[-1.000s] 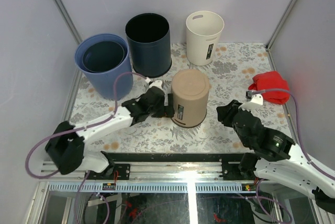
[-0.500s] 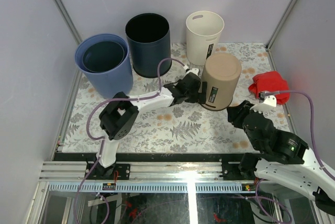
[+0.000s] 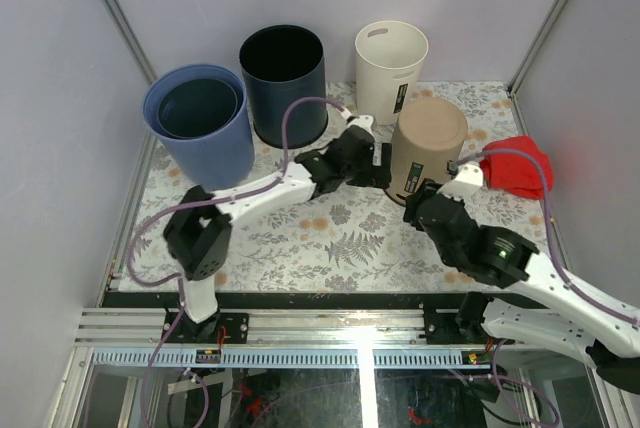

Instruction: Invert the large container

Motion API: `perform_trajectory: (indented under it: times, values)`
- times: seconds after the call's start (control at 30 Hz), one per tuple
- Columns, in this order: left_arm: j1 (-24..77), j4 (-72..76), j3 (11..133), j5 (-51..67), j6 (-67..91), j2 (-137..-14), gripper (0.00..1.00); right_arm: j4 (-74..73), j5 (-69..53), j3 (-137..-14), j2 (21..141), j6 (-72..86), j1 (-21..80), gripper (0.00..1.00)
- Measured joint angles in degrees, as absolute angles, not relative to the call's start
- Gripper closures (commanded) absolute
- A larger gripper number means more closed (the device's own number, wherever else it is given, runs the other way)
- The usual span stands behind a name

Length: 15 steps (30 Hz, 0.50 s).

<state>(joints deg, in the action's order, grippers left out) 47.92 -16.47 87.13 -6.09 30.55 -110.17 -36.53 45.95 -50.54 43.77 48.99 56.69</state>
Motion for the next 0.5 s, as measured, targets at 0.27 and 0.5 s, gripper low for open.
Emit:
perform_trajectory:
  times: [0.27, 0.5]
  values:
    - [40.95, -21.19, 74.39, -7.68, 29.98, -87.37, 0.03, -27.66, 45.39, -50.11, 55.79, 48.69, 56.69, 0.46]
    - [37.43, -27.88, 67.77, -11.22, 29.47, -72.62, 0.01, -24.08, 45.34, -51.11, 69.32, 52.95, 56.03, 0.43]
